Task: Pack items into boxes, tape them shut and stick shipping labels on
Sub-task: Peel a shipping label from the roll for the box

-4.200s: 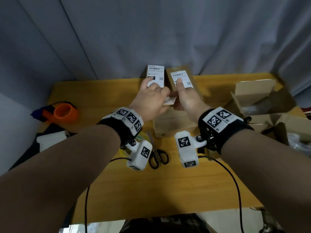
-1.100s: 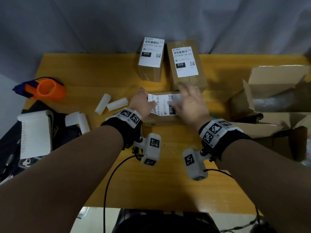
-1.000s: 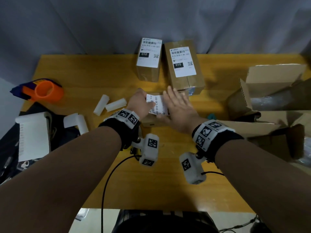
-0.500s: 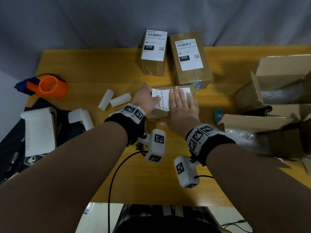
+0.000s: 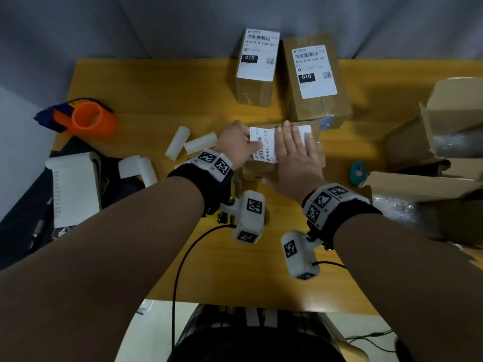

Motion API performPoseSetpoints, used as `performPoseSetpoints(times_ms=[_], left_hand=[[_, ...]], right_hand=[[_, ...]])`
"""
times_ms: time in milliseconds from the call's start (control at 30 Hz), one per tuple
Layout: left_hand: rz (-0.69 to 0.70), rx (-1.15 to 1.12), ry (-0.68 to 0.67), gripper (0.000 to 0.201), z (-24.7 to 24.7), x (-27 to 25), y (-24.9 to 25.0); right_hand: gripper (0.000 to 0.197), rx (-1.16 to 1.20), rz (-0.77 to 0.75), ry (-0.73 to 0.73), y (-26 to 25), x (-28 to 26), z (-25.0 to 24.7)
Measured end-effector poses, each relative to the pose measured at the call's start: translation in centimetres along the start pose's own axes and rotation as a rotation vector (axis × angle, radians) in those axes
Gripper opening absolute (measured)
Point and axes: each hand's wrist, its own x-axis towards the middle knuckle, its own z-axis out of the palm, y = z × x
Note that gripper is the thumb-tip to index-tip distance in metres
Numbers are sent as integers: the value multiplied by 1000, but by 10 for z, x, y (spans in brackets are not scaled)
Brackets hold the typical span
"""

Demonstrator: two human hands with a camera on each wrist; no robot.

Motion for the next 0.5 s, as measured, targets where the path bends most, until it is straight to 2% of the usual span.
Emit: performPoseSetpoints(times_ms=[167, 200, 267, 333, 500], left_hand=[[24, 195, 56, 48, -21, -3, -16], [-4, 143, 12, 47, -25, -3, -20], [-106, -110, -79, 49, -30, -8, -19], [-218, -321, -116, 56, -33, -13, -13], [-332, -506, -260, 68, -45, -18, -8]], right_hand=[[115, 35, -11, 14, 1, 4, 3], [116, 50, -1, 10, 0, 4, 2], [117, 84, 2, -7, -6, 3, 0], [114, 66, -40, -17, -19, 4, -2], [101, 32, -94, 3, -59, 13, 0]])
